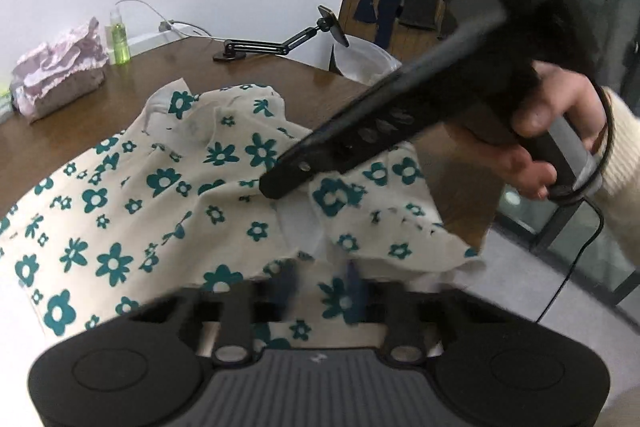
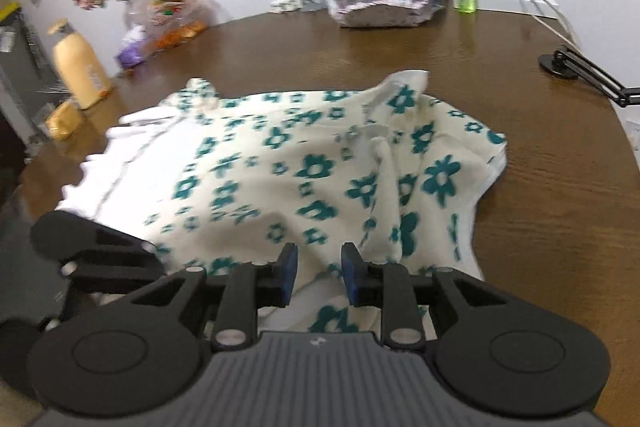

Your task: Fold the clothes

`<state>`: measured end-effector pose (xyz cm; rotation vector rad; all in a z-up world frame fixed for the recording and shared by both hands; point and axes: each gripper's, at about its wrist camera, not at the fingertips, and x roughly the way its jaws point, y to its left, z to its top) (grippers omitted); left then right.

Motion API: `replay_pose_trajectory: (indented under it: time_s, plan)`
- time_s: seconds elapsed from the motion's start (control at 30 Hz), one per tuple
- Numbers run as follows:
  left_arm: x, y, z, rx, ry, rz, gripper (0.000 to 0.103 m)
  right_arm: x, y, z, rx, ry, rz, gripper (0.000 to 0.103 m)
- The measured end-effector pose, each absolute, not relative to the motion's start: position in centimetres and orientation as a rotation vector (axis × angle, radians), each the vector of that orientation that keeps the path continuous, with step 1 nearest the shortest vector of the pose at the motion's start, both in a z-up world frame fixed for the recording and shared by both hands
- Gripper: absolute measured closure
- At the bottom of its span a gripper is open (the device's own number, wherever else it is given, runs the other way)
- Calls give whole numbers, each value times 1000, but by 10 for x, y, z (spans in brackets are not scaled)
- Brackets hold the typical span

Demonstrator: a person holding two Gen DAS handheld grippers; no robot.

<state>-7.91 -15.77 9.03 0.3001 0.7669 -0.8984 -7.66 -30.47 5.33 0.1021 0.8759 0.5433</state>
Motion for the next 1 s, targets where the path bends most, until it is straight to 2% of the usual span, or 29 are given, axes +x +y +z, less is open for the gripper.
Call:
replay_pose_trajectory:
  time_s: [0.23, 0.27, 0.3, 0.33, 0.57, 0.67, 0.7, 0.73, 0.77, 0.8, 0.87, 0.9, 1.0]
  plan:
    - [-95, -114, 97, 222, 779, -964, 85, -109, -302, 34, 181, 960, 655, 79]
    - [-95, -104, 100, 207, 773, -953, 79, -112, -302, 32, 198, 949, 653, 79]
    - [-93, -95, 102, 192, 766, -920, 69, -114, -303, 31, 212, 937, 644, 86]
    - [-90, -85, 103, 177, 758, -888, 66, -115, -304, 31, 226, 927, 629, 99]
    - [-80, -67, 90, 218, 793, -790, 63, -134, -287, 37, 131, 949, 592, 102]
    - [-81, -68, 88, 240, 779, -810, 60, -135, -276, 46, 32, 971, 560, 98]
    - [-80, -67, 90, 229, 773, -823, 60, -134, -272, 51, -3, 973, 541, 84]
    - [-79, -67, 92, 216, 763, -836, 60, -133, -272, 58, -26, 951, 516, 59]
    - [-78, -69, 95, 203, 740, -850, 58, -130, -275, 66, -30, 910, 497, 51]
    - [-77, -71, 97, 192, 716, -861, 55, -126, -279, 75, -20, 865, 482, 51]
    - [-75, -85, 98, 188, 680, -882, 54, -113, -283, 85, -15, 809, 421, 58]
    - [-74, -95, 98, 187, 666, -899, 54, -104, -281, 86, -41, 788, 374, 65]
    - [-75, -129, 90, 215, 672, -989, 55, -76, -275, 75, -93, 772, 254, 73]
